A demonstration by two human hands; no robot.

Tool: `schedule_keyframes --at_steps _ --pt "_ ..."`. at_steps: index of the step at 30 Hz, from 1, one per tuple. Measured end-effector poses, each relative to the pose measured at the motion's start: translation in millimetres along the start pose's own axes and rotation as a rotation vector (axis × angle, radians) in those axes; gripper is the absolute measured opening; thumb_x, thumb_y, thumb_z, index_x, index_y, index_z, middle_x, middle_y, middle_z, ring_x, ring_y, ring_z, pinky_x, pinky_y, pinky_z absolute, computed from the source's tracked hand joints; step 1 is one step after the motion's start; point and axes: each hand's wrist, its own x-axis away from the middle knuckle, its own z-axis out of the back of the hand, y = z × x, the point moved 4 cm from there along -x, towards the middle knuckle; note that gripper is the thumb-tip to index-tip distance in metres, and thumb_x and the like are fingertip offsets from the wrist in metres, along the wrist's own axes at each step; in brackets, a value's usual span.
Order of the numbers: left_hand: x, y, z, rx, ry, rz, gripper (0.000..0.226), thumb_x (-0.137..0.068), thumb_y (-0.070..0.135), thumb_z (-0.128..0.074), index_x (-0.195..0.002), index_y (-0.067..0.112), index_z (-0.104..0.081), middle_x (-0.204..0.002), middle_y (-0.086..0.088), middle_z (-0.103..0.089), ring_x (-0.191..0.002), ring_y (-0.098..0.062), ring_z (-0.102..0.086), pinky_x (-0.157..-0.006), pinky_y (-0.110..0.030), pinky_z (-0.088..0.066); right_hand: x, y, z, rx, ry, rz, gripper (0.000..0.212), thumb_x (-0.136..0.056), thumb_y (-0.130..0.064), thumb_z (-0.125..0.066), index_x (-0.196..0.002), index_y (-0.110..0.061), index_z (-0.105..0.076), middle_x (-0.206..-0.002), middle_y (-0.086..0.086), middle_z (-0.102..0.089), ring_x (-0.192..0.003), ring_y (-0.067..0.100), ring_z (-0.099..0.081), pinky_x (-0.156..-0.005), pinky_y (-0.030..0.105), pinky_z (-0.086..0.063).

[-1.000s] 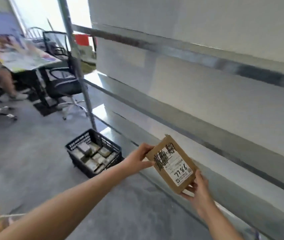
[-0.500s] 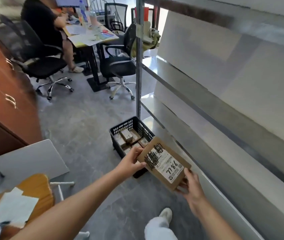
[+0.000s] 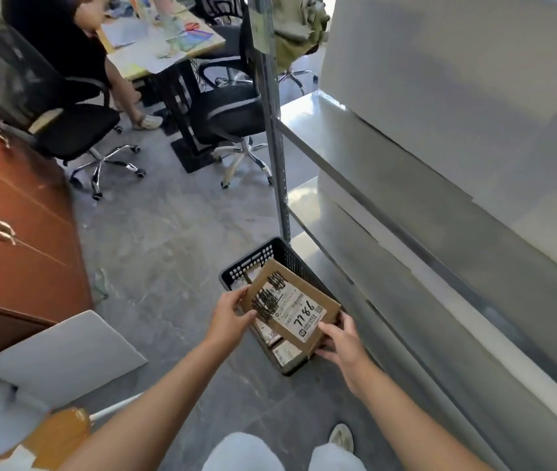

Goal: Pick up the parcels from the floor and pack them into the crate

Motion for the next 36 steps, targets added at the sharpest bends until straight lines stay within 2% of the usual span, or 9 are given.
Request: schedule_keyframes --at_steps 4,7,10,13,18,21,25,30,36 --pt "-67.3 0.3 11.1 -0.034 -0.042 -0.003 0.05 -0.081 0.001 -0.071 -0.126 0.021 -0.061 -0.119 0.002 -0.059 -0.112 -0.014 -0.057 -0.097 -0.025 -0.043 -57.3 -13.0 -24.2 0.048 0.045 -0.056 0.057 -0.092 -0.011 -0.059 -0.141 -0.024 -0.035 -0.12 0.005 -0.063 -0.106 0.027 -0.064 -0.082 0.041 -0.056" --pt "-129.6 -12.3 9.0 -0.079 -0.111 0.016 0.046 -0.081 -0.001 -0.07 -0.121 0.02 -0.063 -0.112 0.006 -0.059 -0.109 -0.015 -0.059 -0.093 -0.022 -0.043 -103.4 -5.9 -46.7 0.052 0.083 -0.116 0.056 -0.093 -0.014 -0.058 -0.142 -0.025 -0.034 -0.128 0.003 -0.06 -0.11 0.023 -0.062 -0.074 0.034 -0.055" --pt "-193.7 -35.1 -3.1 -0.145 -0.223 0.017 0.046 -0.08 -0.001 -0.069 -0.119 0.022 -0.063 -0.114 0.007 -0.059 -0.114 -0.016 -0.058 -0.1 -0.031 -0.046 -153.7 13.0 -66.1 0.049 0.193 -0.202 0.065 -0.093 -0.017 -0.059 -0.148 -0.023 -0.026 -0.138 0.005 -0.053 -0.115 0.024 -0.059 -0.07 0.03 -0.054" --pt "-258.6 -55.6 -15.5 -0.209 -0.317 -0.019 0.045 -0.085 0.004 -0.064 -0.127 0.02 -0.06 -0.123 0.004 -0.058 -0.117 -0.015 -0.054 -0.102 -0.026 -0.041 -209.8 25.4 -79.5 -0.002 0.289 -0.24 0.076 -0.089 -0.016 -0.065 -0.151 -0.021 -0.022 -0.145 0.008 -0.045 -0.119 0.028 -0.056 -0.07 0.032 -0.056" --pt "-351.2 -88.1 -50.5 -0.27 -0.452 -0.027 0.048 -0.09 0.012 -0.059 -0.136 0.023 -0.051 -0.132 0.006 -0.054 -0.122 -0.013 -0.05 -0.101 -0.023 -0.036 -289.1 33.1 -92.5 -0.012 0.384 -0.27 0.058 -0.093 -0.011 -0.061 -0.144 -0.018 -0.034 -0.133 0.008 -0.056 -0.115 0.027 -0.059 -0.083 0.04 -0.056" --pt "-397.9 -113.7 -76.7 -0.228 -0.47 0.035 0.05 -0.093 0.01 -0.053 -0.14 0.024 -0.047 -0.135 0.005 -0.049 -0.124 -0.014 -0.047 -0.098 -0.023 -0.036 -344.9 38.5 -95.8 -0.01 0.375 -0.255 0.043 -0.094 -0.014 -0.059 -0.135 -0.021 -0.044 -0.128 0.005 -0.061 -0.111 0.025 -0.062 -0.091 0.044 -0.053" --pt "-457.1 -166.6 -119.1 -0.25 -0.483 0.05 0.051 -0.093 0.01 -0.052 -0.142 0.023 -0.045 -0.136 0.002 -0.052 -0.121 -0.018 -0.051 -0.086 -0.02 -0.034 -424.4 71.3 -88.2 0.053 0.381 -0.291 0.045 -0.102 -0.026 -0.047 -0.146 -0.031 -0.036 -0.14 0.002 -0.052 -0.106 0.018 -0.062 -0.098 0.046 -0.051" --pt "-521.3 -231.3 -174.5 -0.289 -0.434 0.072 0.056 -0.094 0.013 -0.055 -0.147 0.019 -0.039 -0.142 -0.001 -0.048 -0.128 -0.018 -0.047 -0.098 -0.022 -0.033 -521.7 112.1 -76.2 0.068 0.294 -0.314 0.045 -0.105 -0.008 -0.034 -0.143 -0.031 -0.038 -0.135 -0.001 -0.055 -0.122 0.022 -0.054 -0.105 0.045 -0.045" --pt "-554.8 -284.5 -208.4 -0.378 -0.292 0.032 0.044 -0.094 0.02 -0.06 -0.135 0.012 -0.044 -0.125 -0.007 -0.053 -0.113 -0.024 -0.055 -0.091 -0.032 -0.043 -601.0 153.4 -85.2 0.164 0.253 -0.342 0.042 -0.105 -0.022 -0.036 -0.146 -0.027 -0.033 -0.141 0.006 -0.052 -0.121 0.025 -0.058 -0.099 0.038 -0.051"
